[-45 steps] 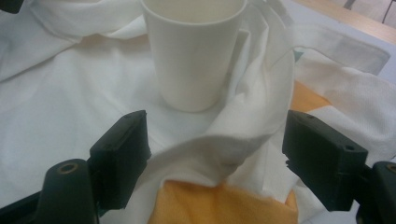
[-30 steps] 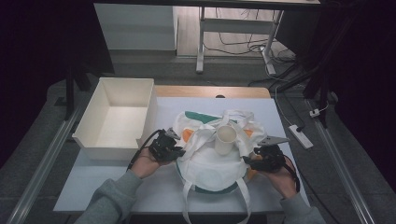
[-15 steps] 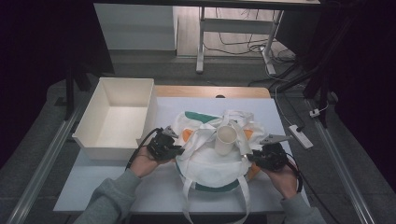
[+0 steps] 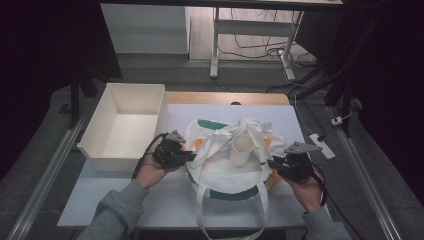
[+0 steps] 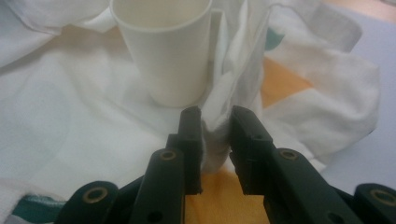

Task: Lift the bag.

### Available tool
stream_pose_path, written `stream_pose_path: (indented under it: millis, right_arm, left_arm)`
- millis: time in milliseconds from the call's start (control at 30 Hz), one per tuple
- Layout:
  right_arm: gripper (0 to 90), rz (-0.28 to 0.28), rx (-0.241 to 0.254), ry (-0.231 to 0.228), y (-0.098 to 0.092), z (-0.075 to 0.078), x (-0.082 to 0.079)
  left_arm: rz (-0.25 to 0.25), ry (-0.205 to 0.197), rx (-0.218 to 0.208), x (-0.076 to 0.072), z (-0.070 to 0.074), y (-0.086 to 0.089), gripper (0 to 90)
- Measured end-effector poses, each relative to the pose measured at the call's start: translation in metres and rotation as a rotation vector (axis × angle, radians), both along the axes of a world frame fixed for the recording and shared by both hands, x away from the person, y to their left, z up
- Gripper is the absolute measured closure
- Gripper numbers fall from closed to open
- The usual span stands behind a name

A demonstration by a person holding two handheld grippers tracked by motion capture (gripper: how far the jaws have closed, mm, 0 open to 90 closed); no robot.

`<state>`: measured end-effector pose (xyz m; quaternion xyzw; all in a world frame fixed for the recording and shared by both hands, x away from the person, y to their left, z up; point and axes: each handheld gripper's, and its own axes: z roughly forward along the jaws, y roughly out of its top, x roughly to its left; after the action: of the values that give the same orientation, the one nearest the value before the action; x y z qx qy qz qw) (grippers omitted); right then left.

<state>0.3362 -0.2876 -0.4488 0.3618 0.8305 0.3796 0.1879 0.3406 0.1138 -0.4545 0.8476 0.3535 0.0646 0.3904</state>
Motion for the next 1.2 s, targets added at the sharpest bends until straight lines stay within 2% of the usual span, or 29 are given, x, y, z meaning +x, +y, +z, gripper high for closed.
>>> stream_pose_path:
  millis: [167,400,1000,1200]
  right_arm:
    - [74.5,-0.007,0.018,-0.064,-0.002,0.009,-0.004]
    - [74.7,-0.013,0.033,-0.120,-0.003,0.016,-0.008]
    - [75.2,-0.021,0.060,-0.213,-0.004,0.030,-0.013]
    - [76.2,-0.015,0.077,-0.223,-0.004,0.039,-0.011]
  left_arm:
    - [0.007,-0.025,-0.023,-0.002,0.007,0.004,81.8]
    - [0.011,-0.039,-0.052,-0.003,0.012,0.008,81.9]
    - [0.025,-0.079,-0.102,-0.005,0.024,0.014,82.3]
    - [0.033,-0.099,-0.116,-0.004,0.032,0.015,82.5]
